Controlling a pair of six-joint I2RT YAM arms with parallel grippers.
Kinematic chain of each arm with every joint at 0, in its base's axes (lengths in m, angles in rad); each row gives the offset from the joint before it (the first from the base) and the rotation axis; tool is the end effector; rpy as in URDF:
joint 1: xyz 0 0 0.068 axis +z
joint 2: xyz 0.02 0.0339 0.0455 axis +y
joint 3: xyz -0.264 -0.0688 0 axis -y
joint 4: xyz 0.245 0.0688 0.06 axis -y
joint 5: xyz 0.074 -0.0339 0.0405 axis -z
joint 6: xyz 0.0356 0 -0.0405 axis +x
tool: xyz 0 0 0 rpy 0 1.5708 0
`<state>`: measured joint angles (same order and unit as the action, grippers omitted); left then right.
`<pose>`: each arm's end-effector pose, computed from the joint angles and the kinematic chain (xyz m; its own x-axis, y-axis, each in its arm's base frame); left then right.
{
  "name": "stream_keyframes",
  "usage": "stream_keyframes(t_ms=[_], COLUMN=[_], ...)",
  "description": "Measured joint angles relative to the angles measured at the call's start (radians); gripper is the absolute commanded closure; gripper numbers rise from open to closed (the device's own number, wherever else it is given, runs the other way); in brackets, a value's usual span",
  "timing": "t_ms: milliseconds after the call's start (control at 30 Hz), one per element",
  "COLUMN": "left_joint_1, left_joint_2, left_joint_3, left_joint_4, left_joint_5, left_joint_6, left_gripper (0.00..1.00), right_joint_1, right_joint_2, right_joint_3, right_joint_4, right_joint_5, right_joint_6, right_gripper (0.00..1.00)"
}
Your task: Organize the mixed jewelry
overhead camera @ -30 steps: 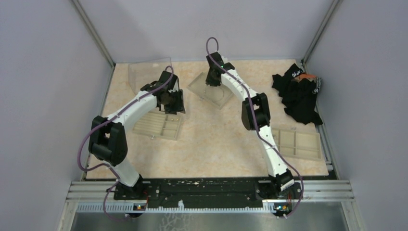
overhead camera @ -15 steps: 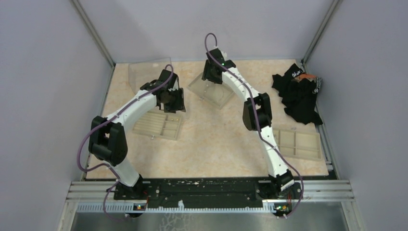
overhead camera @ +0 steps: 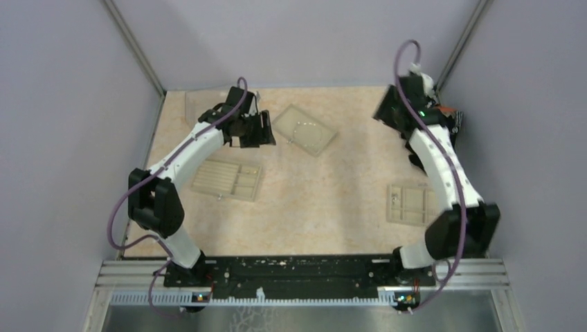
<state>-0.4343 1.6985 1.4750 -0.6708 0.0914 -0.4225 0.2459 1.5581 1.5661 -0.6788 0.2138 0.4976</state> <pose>0.3382 -0.1605 0.2942 -0.8383 -0.0613 -0.5418 0.1394 0.9365 -0.3216 0.3378 0.0770 0.3718 -0.5664 0.3388 -0.7513 0.2204 0.9407 0.2580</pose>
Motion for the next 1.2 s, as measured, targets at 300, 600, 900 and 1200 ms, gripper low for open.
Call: stream_keyframes(t_ms=[300, 600, 900, 1200], left_joint_1=[-0.06, -0.104, 0.051, 0.356], left_joint_2=[0.067, 0.119, 0.224, 0.371], left_joint_3=[0.08, 0.117, 0.38, 0.649], left_joint_4=[0.013, 0.018, -0.012, -0.038], left_joint_5=[0.044, 0.072, 0.019, -0.026], left_joint_6=[-0.003, -0.004, -0.032, -0.039], left_gripper=[0.25, 0.19, 0.11, 0.06], right_joint_1=[-0.423, -0.483, -0.482, -0.473], right_joint_2=[-0.443, -0.465, -0.476, -0.476], right_joint_3=[-0.51, -0.748, -0.748, -0.748], right_joint_4=[-0.122, -0.166, -0.131, -0.109], right_joint_5=[-0.044, -0.236, -0.33, -0.376], right_joint_6=[0.0, -0.001, 0.003, 0.023], right_gripper=[0.41, 0.41, 0.41, 0.42])
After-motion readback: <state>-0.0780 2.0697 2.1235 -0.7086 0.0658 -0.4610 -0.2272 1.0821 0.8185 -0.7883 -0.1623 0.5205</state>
